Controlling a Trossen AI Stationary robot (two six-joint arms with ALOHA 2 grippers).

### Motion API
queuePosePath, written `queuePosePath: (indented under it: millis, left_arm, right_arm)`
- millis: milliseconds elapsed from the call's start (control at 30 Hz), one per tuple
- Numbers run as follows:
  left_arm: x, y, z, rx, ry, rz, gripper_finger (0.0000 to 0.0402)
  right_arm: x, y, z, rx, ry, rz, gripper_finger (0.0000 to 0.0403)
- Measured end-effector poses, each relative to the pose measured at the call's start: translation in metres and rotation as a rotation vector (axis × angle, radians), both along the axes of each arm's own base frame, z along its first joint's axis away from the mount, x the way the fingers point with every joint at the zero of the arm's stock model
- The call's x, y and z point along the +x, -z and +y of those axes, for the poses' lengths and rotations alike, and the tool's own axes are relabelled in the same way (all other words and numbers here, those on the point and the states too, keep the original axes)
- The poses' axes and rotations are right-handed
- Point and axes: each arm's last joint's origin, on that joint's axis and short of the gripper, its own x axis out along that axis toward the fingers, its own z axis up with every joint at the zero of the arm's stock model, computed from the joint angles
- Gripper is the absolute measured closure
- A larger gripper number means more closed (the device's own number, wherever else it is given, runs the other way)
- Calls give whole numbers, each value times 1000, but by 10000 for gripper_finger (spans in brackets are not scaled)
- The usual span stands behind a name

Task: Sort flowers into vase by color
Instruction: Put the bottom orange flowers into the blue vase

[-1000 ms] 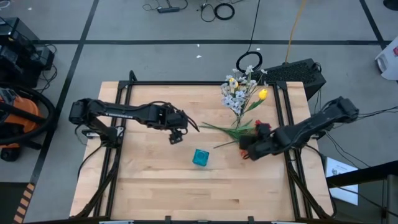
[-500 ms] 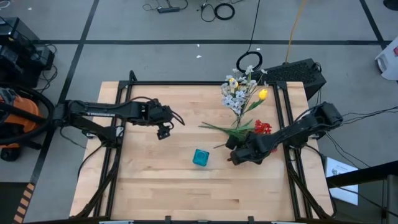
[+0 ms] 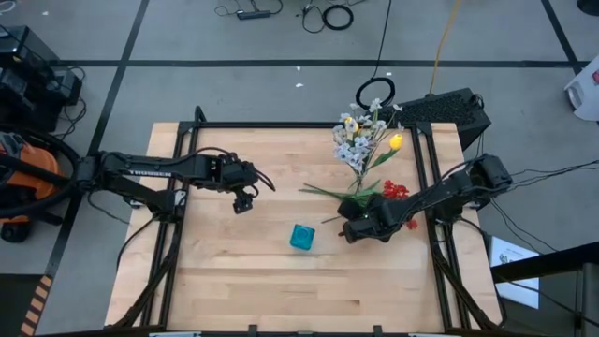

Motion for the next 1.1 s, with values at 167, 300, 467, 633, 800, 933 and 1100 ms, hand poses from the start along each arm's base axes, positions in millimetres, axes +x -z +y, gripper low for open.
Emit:
queuePosePath:
  millis: [167,300,467,633,800,933,1100]
  left_arm:
    - [0,0,0,-14,7,-1,47]
    - [0,0,-1,-24,5,-4,47]
    - [0,0,-1,-30,6,-4,47]
    - [0,0,-2,-48,12,-7,47]
    - [0,0,-2,-50,9,-8,47]
    - [0,0,-2,-59,-10,-13,47]
    - [0,0,-2,-59,-9,-13,47]
  right_arm:
    - [1,0,-10,-57,40,1,247]
    - [-1,1,-17,-85,57,36,241]
    - [-4,2,-23,-60,32,109,257]
    - [-8,2,-23,-66,16,157,315]
    - [-9,2,-22,-56,-80,204,390]
    - [-11,1,-17,-16,-182,229,395]
    - [-16,-16,-1,5,-227,159,401]
